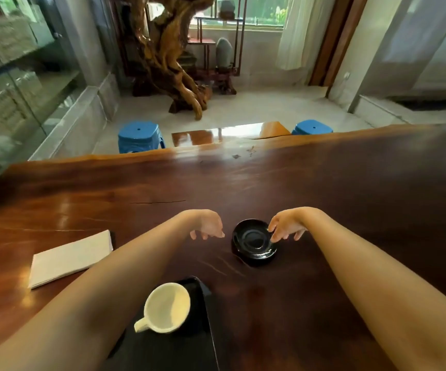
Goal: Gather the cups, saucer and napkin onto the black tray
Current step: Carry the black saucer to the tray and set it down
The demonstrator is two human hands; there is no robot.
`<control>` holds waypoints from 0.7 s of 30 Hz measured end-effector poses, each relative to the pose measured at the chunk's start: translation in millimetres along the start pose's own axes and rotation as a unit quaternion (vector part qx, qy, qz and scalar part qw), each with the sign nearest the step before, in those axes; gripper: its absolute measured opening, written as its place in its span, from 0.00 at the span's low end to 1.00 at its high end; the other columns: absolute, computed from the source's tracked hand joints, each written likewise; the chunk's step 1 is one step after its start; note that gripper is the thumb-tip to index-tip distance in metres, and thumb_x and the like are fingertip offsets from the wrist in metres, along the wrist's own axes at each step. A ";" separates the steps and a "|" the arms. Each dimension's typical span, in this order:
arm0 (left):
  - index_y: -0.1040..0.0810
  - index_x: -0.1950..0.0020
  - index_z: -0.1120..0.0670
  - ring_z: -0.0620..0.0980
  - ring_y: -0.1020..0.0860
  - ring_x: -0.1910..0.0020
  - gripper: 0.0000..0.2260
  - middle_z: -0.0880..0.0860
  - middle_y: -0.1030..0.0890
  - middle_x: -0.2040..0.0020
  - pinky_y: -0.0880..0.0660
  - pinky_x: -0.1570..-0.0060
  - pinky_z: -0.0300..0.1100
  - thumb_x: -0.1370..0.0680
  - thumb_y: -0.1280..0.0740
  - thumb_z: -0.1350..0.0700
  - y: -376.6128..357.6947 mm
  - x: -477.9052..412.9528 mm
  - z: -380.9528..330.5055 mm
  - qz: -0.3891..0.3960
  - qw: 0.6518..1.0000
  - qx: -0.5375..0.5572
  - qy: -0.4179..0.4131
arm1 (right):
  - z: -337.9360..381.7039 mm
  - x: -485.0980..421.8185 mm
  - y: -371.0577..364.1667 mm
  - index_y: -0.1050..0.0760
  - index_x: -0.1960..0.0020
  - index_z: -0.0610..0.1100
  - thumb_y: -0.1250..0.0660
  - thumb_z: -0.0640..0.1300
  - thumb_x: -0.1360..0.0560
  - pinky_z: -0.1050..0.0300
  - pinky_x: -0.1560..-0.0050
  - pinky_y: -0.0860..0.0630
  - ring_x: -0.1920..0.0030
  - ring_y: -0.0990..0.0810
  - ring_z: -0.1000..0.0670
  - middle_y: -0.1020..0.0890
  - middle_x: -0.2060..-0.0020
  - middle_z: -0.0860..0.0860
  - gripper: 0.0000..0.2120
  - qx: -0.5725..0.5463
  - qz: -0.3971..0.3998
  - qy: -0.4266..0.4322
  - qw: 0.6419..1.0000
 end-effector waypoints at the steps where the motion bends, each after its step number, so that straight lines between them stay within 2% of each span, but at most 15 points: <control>1: 0.34 0.29 0.57 0.54 0.24 0.40 0.20 0.57 0.26 0.34 0.24 0.42 0.53 0.20 0.41 0.53 -0.5 -9.1 -5.7 0.004 1.000 0.003 0.011 | -8.1 -9.0 3.9 0.36 0.29 0.43 0.34 0.44 0.25 0.46 0.39 0.25 0.36 0.26 0.46 0.27 0.34 0.43 0.26 0.007 0.009 0.003 1.000; 10: 0.33 0.30 0.56 0.56 0.25 0.38 0.20 0.57 0.25 0.35 0.25 0.42 0.54 0.19 0.43 0.48 -7.3 -83.7 -39.2 0.059 0.990 0.086 0.093 | -71.9 -85.5 32.6 0.35 0.30 0.41 0.36 0.46 0.23 0.46 0.39 0.25 0.37 0.25 0.46 0.27 0.35 0.43 0.24 0.042 0.070 0.030 0.996; 17: 0.29 0.35 0.58 0.55 0.21 0.44 0.21 0.56 0.22 0.43 0.22 0.46 0.54 0.20 0.45 0.45 -1.6 -133.3 -40.8 0.032 0.990 0.076 0.113 | -91.0 -140.3 43.3 0.34 0.30 0.39 0.40 0.49 0.22 0.45 0.40 0.24 0.39 0.23 0.46 0.28 0.34 0.44 0.23 0.012 0.071 0.036 0.997; 21: 0.30 0.35 0.62 0.61 0.20 0.48 0.24 0.63 0.21 0.44 0.20 0.50 0.54 0.20 0.46 0.44 -12.4 -162.5 -24.0 0.008 0.988 0.057 0.143 | -90.4 -177.1 27.8 0.35 0.31 0.39 0.43 0.50 0.21 0.45 0.43 0.22 0.42 0.21 0.46 0.28 0.35 0.44 0.22 0.008 0.070 0.053 0.996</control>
Point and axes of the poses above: each hand's wrist, its own x-axis away from the middle knuckle, its own y-axis out of the back of the hand, z = x × y, the point moved 7 cm from there along -x, towards the middle knuckle
